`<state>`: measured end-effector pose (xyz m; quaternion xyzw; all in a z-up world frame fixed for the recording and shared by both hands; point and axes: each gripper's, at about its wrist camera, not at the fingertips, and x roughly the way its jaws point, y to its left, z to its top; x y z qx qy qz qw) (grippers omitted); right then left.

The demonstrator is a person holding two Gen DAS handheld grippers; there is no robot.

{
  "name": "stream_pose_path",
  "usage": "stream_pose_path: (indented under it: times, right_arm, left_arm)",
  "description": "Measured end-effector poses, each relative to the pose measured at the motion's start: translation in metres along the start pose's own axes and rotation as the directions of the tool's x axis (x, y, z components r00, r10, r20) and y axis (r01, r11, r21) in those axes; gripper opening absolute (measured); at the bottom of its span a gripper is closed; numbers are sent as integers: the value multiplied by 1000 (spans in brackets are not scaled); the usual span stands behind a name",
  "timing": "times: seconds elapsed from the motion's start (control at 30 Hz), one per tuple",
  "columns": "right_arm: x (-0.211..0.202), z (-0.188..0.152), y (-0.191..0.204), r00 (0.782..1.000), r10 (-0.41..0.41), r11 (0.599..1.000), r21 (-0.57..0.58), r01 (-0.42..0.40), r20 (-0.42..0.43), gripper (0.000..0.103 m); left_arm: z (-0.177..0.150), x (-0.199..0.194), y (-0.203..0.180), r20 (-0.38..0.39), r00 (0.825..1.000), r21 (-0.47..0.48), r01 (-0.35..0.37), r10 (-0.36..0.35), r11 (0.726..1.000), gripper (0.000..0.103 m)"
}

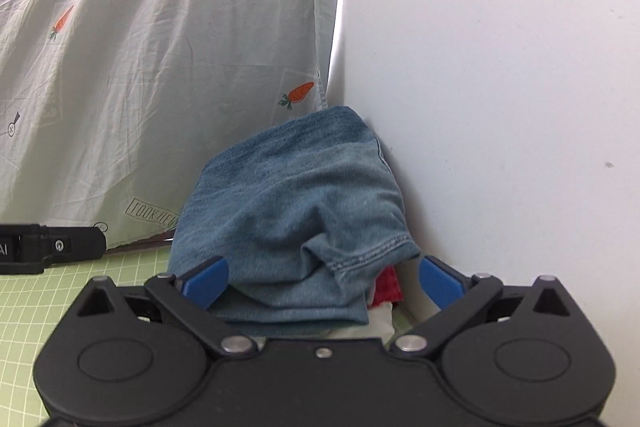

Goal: Fold clothes
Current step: 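Lower the jeans onto the folded clothes stack and open both grippers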

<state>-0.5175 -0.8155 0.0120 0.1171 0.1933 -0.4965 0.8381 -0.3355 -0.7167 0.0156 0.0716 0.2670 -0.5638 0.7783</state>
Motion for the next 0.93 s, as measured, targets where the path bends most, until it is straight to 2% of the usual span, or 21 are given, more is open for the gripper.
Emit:
stream_pose_path:
  times: [0.23, 0.47, 0.93]
  right_arm:
    - [-51, -34, 11, 998, -45, 999, 1, 45, -48, 103]
    - [-84, -55, 11, 996, -43, 999, 15, 44, -78, 103]
    - [-107, -63, 6, 995, -65, 997, 36, 68, -75, 103]
  left_arm:
    - [-31, -40, -2, -26, 999, 34, 21, -20, 999, 103]
    - [-60, -61, -5, -82, 996, 52, 25, -21, 998, 103]
    - [-67, -78, -15, -78, 996, 83, 57, -51, 995, 103]
